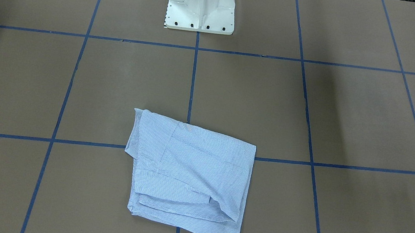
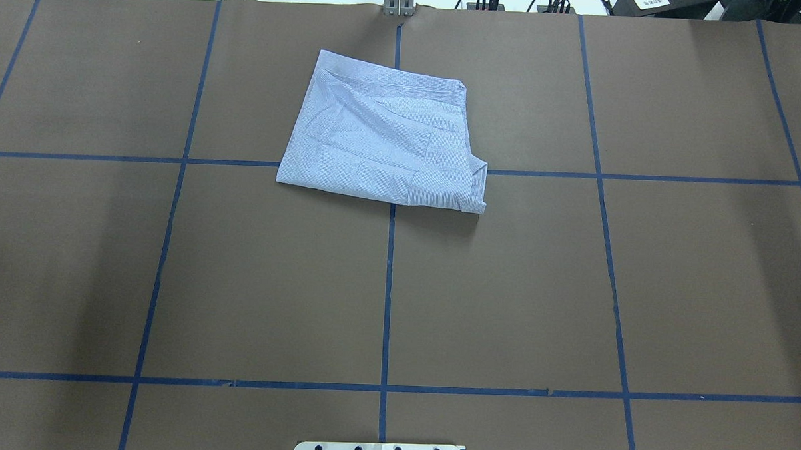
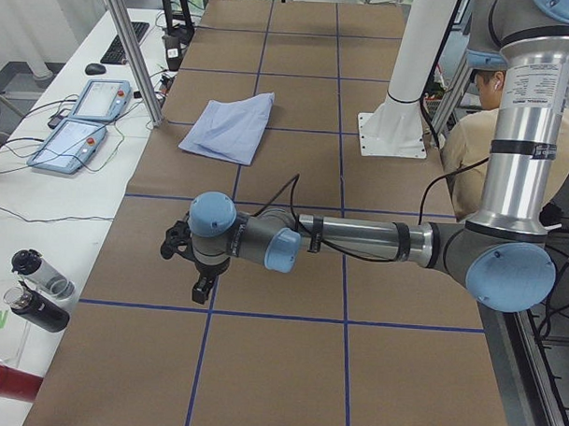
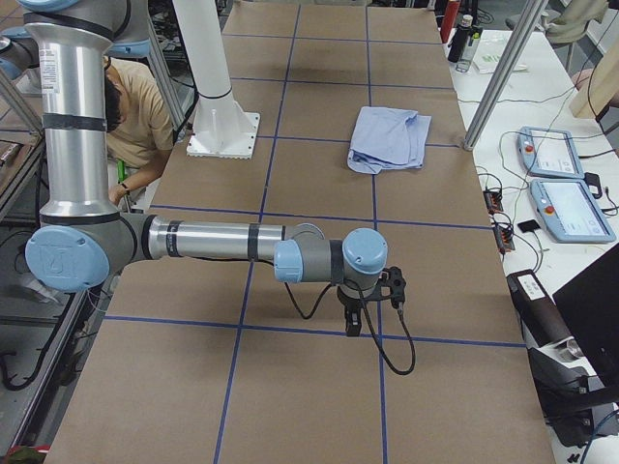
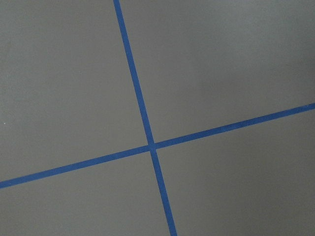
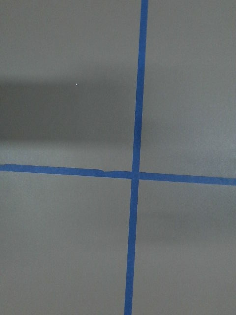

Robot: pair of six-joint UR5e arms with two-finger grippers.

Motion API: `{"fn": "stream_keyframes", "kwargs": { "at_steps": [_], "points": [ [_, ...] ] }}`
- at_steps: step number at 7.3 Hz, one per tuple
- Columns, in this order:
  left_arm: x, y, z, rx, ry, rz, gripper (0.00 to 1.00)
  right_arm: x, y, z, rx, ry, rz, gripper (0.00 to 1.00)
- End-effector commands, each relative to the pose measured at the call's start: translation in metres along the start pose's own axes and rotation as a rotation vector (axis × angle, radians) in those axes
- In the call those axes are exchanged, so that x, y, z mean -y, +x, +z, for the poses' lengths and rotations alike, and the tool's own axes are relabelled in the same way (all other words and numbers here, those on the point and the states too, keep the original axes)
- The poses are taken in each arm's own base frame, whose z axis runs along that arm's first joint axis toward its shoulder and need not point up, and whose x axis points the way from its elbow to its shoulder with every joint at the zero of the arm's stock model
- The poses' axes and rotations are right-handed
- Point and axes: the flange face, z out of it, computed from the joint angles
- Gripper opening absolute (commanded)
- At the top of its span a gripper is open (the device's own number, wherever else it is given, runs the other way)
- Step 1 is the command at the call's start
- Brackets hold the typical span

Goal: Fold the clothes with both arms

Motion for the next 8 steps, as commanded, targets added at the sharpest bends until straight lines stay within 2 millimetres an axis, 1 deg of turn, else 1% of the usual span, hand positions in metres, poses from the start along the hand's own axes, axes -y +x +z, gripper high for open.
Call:
{"fn": "stream_keyframes", "kwargs": {
  "at_steps": [1, 2, 3, 4, 6, 8],
  "points": [
    [0.003, 0.007, -0.006, -0.001, 0.034, 0.035, 1.00, 0.000, -0.004, -0.002, -0.020, 0.020, -0.024, 1.00],
    [0.006, 0.017, -0.015, -0.009, 0.050, 0.052, 1.00, 0.002, -0.005, -0.005, -0.031, 0.041, -0.040, 1.00],
    [0.011, 0.030, -0.026, -0.008, 0.071, 0.075, 1.00, 0.005, -0.014, -0.006, -0.023, 0.057, -0.072, 1.00],
    [0.011, 0.033, -0.028, -0.009, 0.075, 0.083, 1.00, -0.001, -0.014, -0.003, -0.017, 0.070, -0.091, 1.00],
    [0.012, 0.036, -0.030, -0.011, 0.080, 0.089, 1.00, -0.019, -0.006, 0.004, -0.015, 0.123, -0.146, 1.00],
    [0.012, 0.036, -0.031, -0.004, 0.083, 0.089, 1.00, -0.019, -0.008, 0.004, -0.013, 0.127, -0.150, 1.00]
  ]
}}
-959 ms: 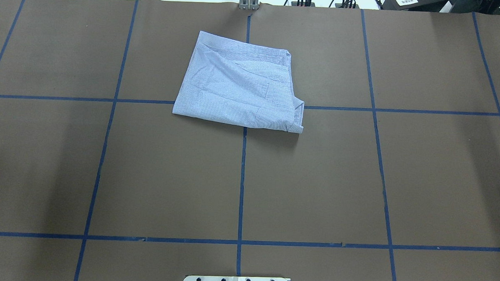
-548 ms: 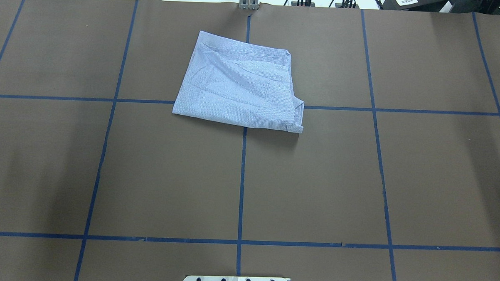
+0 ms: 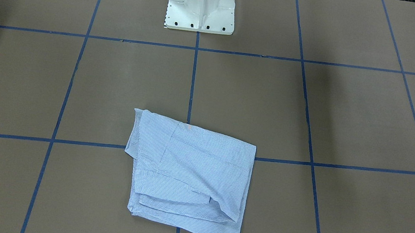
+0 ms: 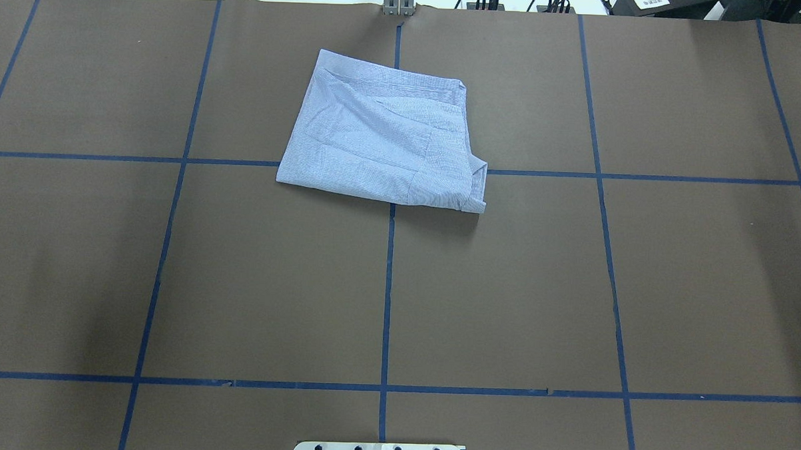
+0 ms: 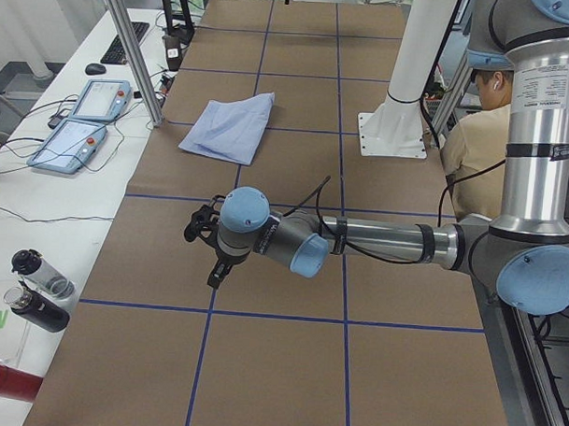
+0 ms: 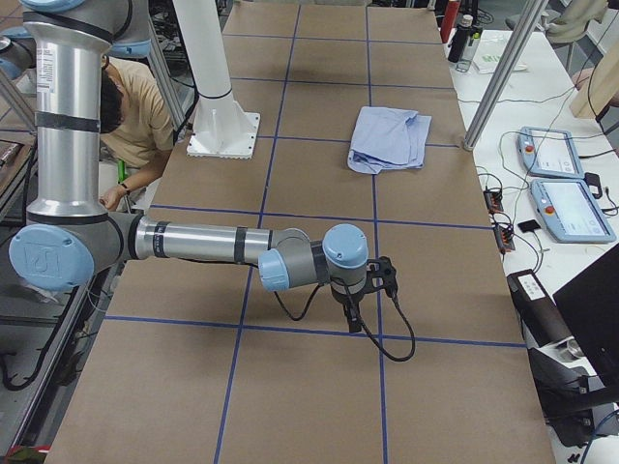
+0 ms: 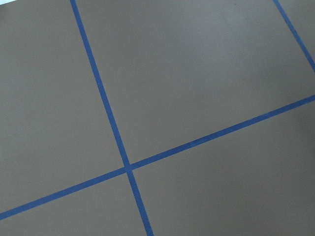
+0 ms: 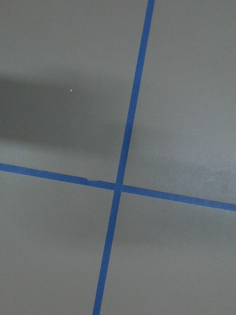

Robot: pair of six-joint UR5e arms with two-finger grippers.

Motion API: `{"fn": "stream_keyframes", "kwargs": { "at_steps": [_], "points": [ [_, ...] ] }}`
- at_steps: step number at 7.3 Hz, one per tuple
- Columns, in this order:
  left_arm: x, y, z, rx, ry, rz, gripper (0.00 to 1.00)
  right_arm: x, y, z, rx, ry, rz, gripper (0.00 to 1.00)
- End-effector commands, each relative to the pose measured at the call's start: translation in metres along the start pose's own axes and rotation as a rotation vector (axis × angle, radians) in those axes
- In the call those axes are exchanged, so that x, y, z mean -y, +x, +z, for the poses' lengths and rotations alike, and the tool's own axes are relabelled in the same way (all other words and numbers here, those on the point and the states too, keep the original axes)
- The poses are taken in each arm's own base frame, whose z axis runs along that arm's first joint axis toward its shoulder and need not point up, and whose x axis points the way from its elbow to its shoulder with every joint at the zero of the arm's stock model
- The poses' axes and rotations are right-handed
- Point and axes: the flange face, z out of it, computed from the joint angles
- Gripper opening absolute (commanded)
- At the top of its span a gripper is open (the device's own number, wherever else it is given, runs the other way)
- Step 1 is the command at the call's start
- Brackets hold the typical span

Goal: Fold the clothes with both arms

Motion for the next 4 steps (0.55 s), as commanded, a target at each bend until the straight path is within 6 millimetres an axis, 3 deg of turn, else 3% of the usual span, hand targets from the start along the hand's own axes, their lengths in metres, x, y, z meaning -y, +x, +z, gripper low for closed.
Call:
{"fn": "stream_keyframes", "kwargs": {
  "at_steps": [1, 4],
  "points": [
    [0.002, 0.001, -0.002, 0.010, 0.004, 0.003, 1.00, -0.001, -0.001, 0.000, 0.002, 0.006, -0.003, 1.00],
    [0.002, -0.012, 0.002, 0.126, -0.005, 0.006, 1.00, 0.013, -0.010, -0.010, -0.008, 0.033, 0.068, 1.00]
  ]
}}
